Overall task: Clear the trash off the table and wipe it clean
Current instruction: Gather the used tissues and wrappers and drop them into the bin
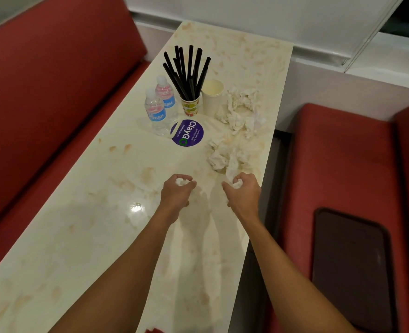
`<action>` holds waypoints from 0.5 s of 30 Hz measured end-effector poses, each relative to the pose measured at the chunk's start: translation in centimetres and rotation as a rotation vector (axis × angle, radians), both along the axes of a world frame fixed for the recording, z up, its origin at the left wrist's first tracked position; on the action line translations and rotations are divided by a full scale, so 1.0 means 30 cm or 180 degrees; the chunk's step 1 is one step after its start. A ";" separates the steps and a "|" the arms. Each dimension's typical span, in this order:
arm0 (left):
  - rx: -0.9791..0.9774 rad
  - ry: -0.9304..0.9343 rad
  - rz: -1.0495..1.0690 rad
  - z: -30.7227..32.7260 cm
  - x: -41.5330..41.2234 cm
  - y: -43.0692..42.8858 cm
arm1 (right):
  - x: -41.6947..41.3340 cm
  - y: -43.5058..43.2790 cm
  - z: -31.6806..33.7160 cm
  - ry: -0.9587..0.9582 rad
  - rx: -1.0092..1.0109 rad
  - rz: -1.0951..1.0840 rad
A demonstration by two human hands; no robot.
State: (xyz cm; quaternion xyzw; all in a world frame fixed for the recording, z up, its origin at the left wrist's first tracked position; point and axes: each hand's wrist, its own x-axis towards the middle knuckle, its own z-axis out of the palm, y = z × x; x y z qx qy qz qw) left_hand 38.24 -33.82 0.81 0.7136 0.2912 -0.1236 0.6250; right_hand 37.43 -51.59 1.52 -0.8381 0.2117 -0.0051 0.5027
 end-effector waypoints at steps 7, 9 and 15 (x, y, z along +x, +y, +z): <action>-0.0039 0.0007 0.0108 -0.002 -0.017 0.038 | 0.011 0.002 0.010 0.0096 0.0302 0.0010; -0.0048 0.0000 0.0121 0.003 -0.017 0.044 | 0.022 0.013 0.016 0.0069 0.0285 0.0124; -0.0014 -0.0050 0.0167 0.024 -0.028 0.075 | 0.036 0.050 0.060 -0.0050 -0.0018 0.0305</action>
